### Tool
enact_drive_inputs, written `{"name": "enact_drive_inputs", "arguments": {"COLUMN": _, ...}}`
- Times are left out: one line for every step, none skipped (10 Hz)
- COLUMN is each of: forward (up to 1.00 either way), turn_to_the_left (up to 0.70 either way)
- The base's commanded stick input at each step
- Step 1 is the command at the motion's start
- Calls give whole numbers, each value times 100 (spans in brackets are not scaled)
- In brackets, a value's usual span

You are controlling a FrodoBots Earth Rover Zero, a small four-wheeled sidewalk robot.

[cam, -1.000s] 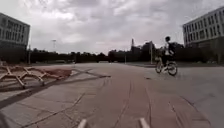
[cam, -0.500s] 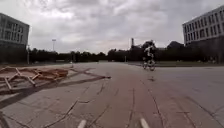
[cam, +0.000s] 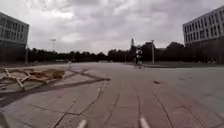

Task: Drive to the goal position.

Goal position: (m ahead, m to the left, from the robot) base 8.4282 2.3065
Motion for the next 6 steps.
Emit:
{"name": "enact_drive_inputs", "arguments": {"forward": 70, "turn_to_the_left": 0}}
{"name": "enact_drive_inputs", "arguments": {"forward": 70, "turn_to_the_left": 0}}
{"name": "enact_drive_inputs", "arguments": {"forward": 70, "turn_to_the_left": 0}}
{"name": "enact_drive_inputs", "arguments": {"forward": 70, "turn_to_the_left": 0}}
{"name": "enact_drive_inputs", "arguments": {"forward": 70, "turn_to_the_left": 0}}
{"name": "enact_drive_inputs", "arguments": {"forward": 70, "turn_to_the_left": 0}}
